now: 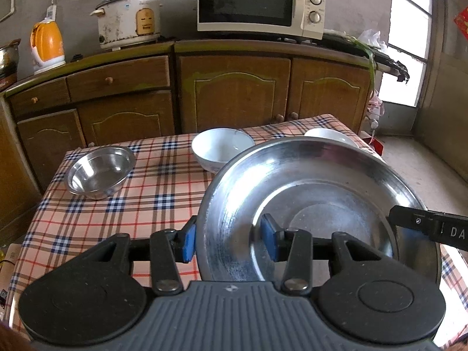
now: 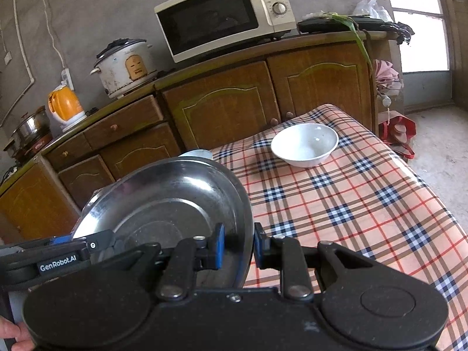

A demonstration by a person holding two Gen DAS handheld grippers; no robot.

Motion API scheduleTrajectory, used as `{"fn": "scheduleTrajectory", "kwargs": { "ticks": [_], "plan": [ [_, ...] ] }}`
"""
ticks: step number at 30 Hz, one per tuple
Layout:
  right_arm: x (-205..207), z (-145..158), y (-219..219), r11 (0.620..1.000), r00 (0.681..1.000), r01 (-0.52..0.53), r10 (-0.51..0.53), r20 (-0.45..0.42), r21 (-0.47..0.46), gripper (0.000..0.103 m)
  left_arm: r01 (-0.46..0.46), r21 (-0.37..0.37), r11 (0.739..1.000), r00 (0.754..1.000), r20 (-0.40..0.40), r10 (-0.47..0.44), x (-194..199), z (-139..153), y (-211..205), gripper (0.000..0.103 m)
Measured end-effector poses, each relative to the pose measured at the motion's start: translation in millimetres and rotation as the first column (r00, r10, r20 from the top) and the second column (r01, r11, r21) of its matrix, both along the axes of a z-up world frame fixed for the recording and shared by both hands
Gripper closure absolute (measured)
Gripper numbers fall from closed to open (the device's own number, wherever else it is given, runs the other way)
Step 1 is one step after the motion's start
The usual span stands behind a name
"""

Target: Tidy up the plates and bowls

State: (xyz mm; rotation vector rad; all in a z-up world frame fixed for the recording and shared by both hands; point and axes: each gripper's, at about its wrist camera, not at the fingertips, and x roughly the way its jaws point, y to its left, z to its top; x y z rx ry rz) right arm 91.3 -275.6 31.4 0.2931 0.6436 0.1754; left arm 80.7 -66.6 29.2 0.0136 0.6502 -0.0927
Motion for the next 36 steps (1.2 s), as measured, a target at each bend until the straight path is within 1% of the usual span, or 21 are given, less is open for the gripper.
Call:
{"fn": "scheduleTrajectory", "kwargs": {
  "ticks": [23,36],
  "plan": [
    [2.5,3.4,57.4,0.996,0.996,-0.088,0.088,-0.011,-0.019,0.076,-0.087,-0.014,0.996,0.996,0.006,0.087,-9.6,3.3,50.1,0.059],
    [1.4,0.6,95.1,0.989,0.989,-0.143,0.142,-0.026,-0.026,0.076,-0.134,-0.019,0.991,0.991,-0.002,0.134,-18.9,0.3,83.4,0.059]
  ]
}}
